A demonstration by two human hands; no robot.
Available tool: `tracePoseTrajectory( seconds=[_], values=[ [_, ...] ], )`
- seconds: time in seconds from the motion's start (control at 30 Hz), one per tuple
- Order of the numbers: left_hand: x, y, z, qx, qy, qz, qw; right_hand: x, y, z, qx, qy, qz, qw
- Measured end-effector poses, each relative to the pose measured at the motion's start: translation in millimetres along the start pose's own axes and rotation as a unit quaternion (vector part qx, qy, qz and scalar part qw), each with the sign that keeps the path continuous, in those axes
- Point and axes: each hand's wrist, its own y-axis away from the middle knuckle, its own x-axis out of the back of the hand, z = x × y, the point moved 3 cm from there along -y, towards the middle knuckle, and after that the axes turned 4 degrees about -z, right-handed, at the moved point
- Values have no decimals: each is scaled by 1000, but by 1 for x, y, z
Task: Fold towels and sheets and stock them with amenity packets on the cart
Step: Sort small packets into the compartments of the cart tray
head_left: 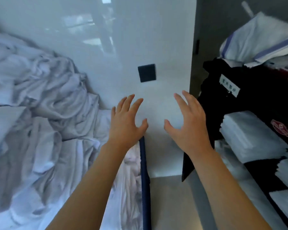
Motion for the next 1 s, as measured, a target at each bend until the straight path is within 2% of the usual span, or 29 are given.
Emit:
tracePoseTrajectory(
  seconds=[0.23, 0.43, 0.77, 1.0],
  values=[
    [123, 35, -30, 54, -54, 105, 992, 4, -34, -113, 119, -101, -8, 988],
    [224, 95, -58, 116, -128, 177, 969, -1, -43, -218, 237, -178, -33, 955],
    [412, 247, -120, 275, -317, 244, 874, -28, -21, -431, 383, -314, -50, 867],
    [504, 335, -151, 333, -384, 270, 818, -54, 12, -555, 437, -353, -63, 825]
  ],
)
